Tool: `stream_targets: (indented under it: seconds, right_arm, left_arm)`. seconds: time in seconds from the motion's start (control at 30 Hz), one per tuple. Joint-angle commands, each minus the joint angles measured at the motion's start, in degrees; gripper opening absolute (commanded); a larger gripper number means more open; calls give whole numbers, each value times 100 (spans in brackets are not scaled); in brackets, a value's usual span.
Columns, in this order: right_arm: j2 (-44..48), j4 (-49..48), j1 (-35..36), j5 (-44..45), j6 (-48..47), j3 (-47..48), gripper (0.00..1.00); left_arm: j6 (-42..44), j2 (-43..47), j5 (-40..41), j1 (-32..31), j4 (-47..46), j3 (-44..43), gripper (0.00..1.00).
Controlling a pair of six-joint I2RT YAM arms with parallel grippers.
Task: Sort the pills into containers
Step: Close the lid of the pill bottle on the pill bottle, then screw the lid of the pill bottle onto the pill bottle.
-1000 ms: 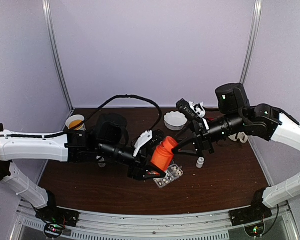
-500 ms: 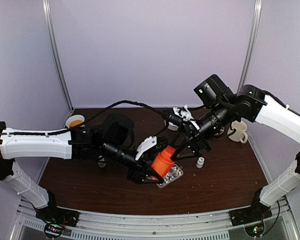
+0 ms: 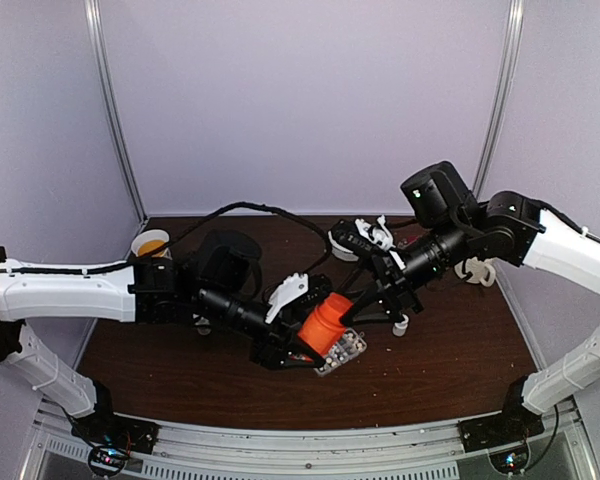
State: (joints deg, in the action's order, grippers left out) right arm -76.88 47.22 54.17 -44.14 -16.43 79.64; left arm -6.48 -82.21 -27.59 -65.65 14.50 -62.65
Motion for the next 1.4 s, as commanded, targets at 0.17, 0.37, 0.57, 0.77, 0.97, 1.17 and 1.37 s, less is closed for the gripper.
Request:
stream_targets:
  seconds: [0.17,0.37,0.57,0.77,0.97,1.17,1.37]
  right_arm:
    - [445,122,144,-136,407,-727,0]
    - [538,1,137,-105,514,-882,0]
    - [826,-742,129,-5,866,-1207,0]
    - [1371,-1638,137,-172,822,-1821,0]
    - [1584,-2162,154,-510,366,-2211,0]
    - [1895,-2628,190,-591,-532,-2481,0]
    - [1892,-2278,235,-434,-1932,-2383,0]
  left_arm:
    - [-310,546,390,188,-1414,50,22]
    - [-305,594,374,184,-1398,69,23]
    - [-367,666,413,199,-1415,131,20]
    - [-410,759,225,210,-1806,256,15]
    - [-371,649,-383,222,-1948,173,0]
    - [-390,432,-1035,220,-1939,-47,0]
    - [-445,342,-1340,226,-1867,-189,0]
